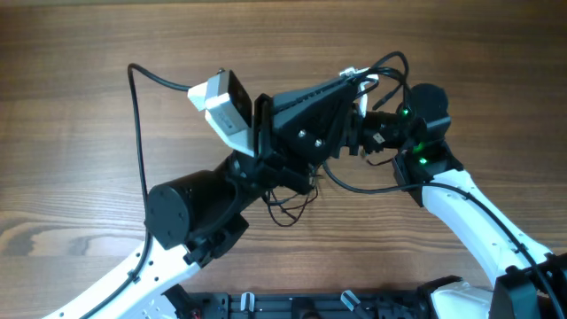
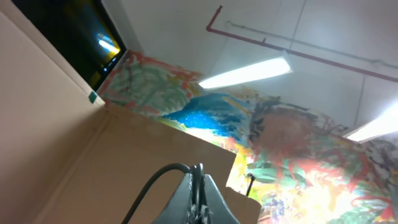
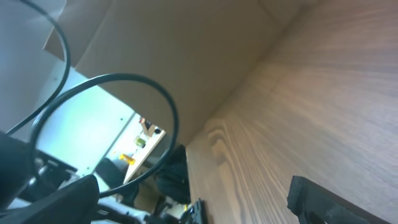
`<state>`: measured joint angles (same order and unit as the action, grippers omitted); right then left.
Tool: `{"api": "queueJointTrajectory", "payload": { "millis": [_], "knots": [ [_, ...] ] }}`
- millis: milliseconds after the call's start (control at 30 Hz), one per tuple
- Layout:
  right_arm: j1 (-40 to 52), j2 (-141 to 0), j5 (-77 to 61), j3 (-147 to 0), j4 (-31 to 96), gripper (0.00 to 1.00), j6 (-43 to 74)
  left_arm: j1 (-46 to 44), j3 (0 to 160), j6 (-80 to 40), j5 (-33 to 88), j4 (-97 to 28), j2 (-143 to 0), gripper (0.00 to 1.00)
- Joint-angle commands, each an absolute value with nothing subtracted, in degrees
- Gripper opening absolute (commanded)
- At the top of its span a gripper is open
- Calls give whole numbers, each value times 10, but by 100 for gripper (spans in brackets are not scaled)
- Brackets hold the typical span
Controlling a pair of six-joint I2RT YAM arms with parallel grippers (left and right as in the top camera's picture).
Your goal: Untangle cables
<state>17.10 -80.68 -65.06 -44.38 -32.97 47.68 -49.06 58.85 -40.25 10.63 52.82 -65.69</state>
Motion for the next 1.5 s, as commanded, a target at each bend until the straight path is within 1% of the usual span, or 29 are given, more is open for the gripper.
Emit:
{"api": "queueJointTrajectory", "payload": {
  "millis": [0,167,467,633,833,967,1067,1167,1300,1467],
  "knots": [
    [174,-812,-623,-445,-329,100,467,-494,596,-410,121,536,-656,4],
    [174,-812,-593,-445,-331,100,481,-494,596,-410,131,536,-656,4],
    [174,-813,-595,-445,-348,100,524,-508,596,-410,141,525,-657,4],
    [174,-813,-644,-445,-393,100,527,-520,596,-410,141,516,-667,4],
    [174,-813,-657,-445,-396,100,526,-547,596,-410,141,517,-675,4],
    [174,-813,-714,-445,-393,100,518,-540,596,-359,134,516,-675,4],
    [171,-813,-692,-445,-367,100,514,-527,596,-322,116,516,-675,4],
    [156,-813,-628,-445,-278,100,506,-499,596,-288,87,515,-674,4],
    [105,-813,-589,-445,-185,100,468,-437,596,-287,70,483,-658,4],
    [41,-796,-591,-445,-180,99,463,-382,596,-287,69,416,-637,4]
  ]
}}
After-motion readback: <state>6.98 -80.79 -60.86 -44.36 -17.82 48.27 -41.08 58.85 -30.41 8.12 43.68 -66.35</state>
